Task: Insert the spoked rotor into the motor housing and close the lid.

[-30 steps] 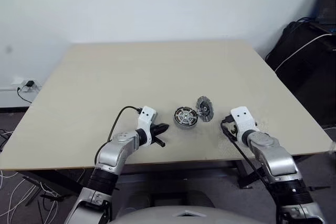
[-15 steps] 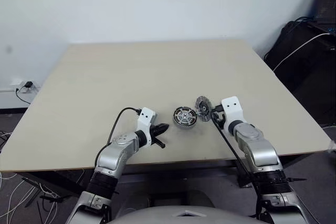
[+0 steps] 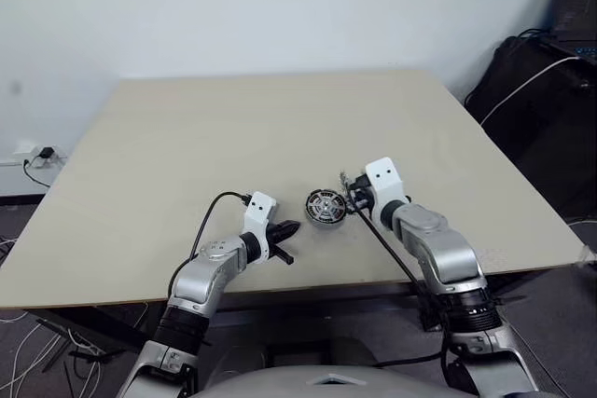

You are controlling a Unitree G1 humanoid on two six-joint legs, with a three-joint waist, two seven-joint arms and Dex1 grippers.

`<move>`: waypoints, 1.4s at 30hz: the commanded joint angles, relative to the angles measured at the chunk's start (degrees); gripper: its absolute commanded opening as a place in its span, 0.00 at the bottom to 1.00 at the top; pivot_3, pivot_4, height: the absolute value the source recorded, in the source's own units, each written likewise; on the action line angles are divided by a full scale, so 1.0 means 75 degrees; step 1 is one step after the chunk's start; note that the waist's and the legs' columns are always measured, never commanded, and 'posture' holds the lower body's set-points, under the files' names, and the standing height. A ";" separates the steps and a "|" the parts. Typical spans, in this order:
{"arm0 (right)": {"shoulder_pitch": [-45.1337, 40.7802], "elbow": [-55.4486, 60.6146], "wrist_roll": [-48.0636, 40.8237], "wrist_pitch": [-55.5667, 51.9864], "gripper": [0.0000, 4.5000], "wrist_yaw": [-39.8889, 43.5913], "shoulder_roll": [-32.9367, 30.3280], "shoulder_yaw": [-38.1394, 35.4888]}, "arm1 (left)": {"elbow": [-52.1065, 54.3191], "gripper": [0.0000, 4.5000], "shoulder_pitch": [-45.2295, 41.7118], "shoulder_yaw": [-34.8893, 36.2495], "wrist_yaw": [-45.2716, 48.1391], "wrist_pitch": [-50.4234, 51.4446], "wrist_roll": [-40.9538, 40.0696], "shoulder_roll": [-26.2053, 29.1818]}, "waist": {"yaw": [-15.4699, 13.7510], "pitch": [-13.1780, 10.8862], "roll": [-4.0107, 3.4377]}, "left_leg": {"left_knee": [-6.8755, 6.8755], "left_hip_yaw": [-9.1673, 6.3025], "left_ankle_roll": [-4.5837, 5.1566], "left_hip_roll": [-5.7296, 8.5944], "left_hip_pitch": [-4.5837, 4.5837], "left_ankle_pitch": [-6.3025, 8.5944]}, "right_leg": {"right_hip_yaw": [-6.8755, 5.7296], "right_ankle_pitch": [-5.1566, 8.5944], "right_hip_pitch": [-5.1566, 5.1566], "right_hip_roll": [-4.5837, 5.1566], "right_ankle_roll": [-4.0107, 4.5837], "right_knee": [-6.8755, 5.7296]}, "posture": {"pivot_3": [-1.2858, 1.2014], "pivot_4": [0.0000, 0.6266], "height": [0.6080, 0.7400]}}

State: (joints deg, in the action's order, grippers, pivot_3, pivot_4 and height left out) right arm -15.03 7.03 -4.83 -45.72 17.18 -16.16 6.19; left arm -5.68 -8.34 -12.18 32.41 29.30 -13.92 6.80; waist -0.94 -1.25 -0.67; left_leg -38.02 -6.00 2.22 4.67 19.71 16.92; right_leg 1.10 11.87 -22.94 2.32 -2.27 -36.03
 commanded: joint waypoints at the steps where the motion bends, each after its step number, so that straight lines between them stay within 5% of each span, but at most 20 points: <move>1: -0.0318 -0.0194 0.0001 0.0201 0.01 0.0013 0.0283 0.0208 | 0.0305 0.00 -0.0158 -0.0006 -0.0036 -0.0076 0.0016 -0.0018 | 0.0012 0.0000 -0.0001 | 0.0002 0.0000 -0.0001 -0.0001 0.0000 0.0000 | 0.0000 -0.0001 -0.0001 -0.0002 0.0001 0.0000 | 0.52 0.00 1.00; 16: -0.0759 -0.2008 0.0171 0.0939 0.01 0.0052 0.0912 0.0527 | 0.0376 0.00 -0.0105 0.0023 -0.0098 -0.0038 0.0007 -0.0022 | 0.0032 0.0003 -0.0004 | 0.0005 0.0000 -0.0026 -0.0002 -0.0005 -0.0015 | 0.0001 -0.0008 -0.0004 -0.0007 0.0012 -0.0003 | 0.52 0.00 1.00; 32: 0.0120 0.0293 -0.0738 0.0860 0.01 0.2335 -0.0717 0.0652 | 0.0365 0.00 -0.0047 -0.0002 -0.0131 -0.0046 -0.0005 -0.0039 | 0.0022 0.0002 -0.0003 | 0.0003 -0.0001 -0.0003 -0.0005 -0.0003 -0.0002 | -0.0005 -0.0002 0.0001 -0.0006 0.0002 -0.0001 | 0.52 0.00 1.00; 42: -0.0039 -0.0071 -0.0746 0.0629 0.01 0.2509 -0.0676 0.0935 | 0.0308 0.00 -0.0080 -0.0027 -0.0094 -0.0060 -0.0015 -0.0073 | -0.0004 0.0001 -0.0001 | 0.0001 -0.0001 -0.0003 -0.0008 -0.0003 -0.0002 | -0.0005 0.0010 0.0002 -0.0004 -0.0019 -0.0001 | 0.52 0.00 1.00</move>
State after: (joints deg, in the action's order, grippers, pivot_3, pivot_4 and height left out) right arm -13.63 6.17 -10.17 -41.38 35.93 -21.50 13.44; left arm -5.15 -7.94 -12.33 31.34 29.46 -13.66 6.63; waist -0.97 -1.24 -0.67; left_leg -38.01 -6.01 2.20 4.61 19.69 16.91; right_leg 1.06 11.94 -22.92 2.30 -2.41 -36.03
